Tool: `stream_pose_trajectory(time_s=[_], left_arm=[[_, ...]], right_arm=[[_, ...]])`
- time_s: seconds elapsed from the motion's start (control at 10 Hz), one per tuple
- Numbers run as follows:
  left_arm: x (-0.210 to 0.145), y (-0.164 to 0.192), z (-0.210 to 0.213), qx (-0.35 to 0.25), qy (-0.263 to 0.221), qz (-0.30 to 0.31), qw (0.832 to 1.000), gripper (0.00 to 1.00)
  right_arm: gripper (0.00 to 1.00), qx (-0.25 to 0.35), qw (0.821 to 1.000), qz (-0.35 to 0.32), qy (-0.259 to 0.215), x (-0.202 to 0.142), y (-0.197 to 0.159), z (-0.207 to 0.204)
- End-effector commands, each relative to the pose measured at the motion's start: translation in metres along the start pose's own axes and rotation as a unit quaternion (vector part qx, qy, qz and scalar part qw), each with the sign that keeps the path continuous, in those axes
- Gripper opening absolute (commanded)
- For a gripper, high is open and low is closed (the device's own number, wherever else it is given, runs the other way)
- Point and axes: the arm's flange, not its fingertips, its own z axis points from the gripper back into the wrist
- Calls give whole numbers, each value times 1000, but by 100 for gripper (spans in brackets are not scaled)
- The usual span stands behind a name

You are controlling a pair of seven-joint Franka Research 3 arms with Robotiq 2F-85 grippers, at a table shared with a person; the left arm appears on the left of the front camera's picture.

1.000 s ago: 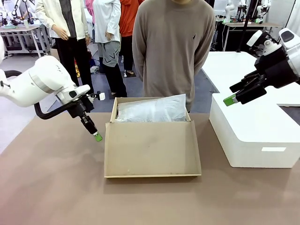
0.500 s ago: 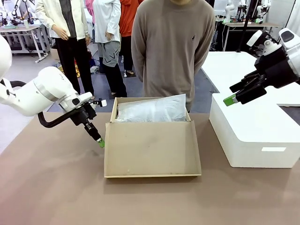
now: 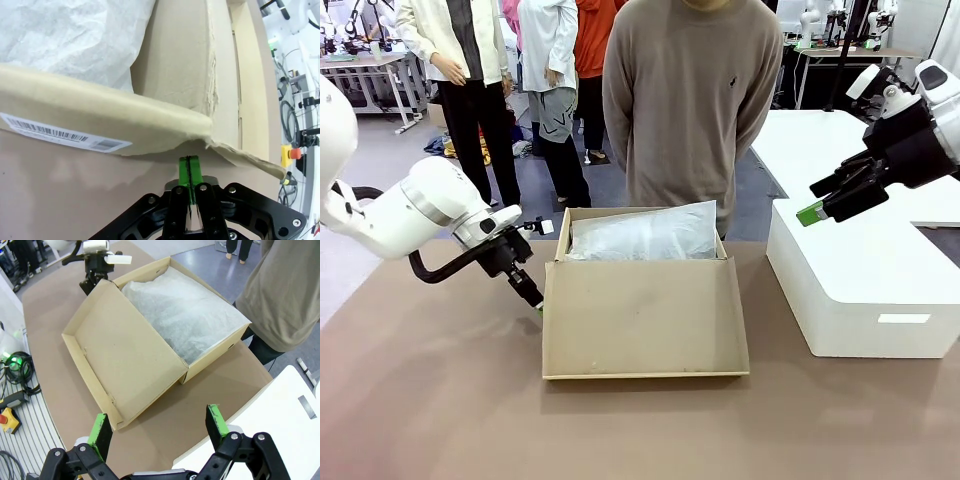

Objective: Pack the shoes into the box.
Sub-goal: Close the Shoes Box.

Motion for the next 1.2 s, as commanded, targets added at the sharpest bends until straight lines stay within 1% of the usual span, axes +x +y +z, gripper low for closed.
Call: stream_pose_trajectory(time_s=[0.0,0.1,0.5,0.9,1.1], left_arm=[[-2,0,-1,-21,-20,-13,1000,0],[-2,-1,-2,-41,-19,-18,999,0],[0,-2,-5,-70,-32,-26,997,0],[1,-5,-7,-109,-42,-39,992,0],[2,-7,-5,-130,-54,-38,989,0]], right_arm=[[100,8,1000,9,-11,0,-3,-1],[100,8,1000,9,-11,0,-3,-1],[100,8,1000,9,-11,0,-3,-1],[100,8,1000,9,-11,0,-3,-1],[100,8,1000,9,-11,0,-3,-1]])
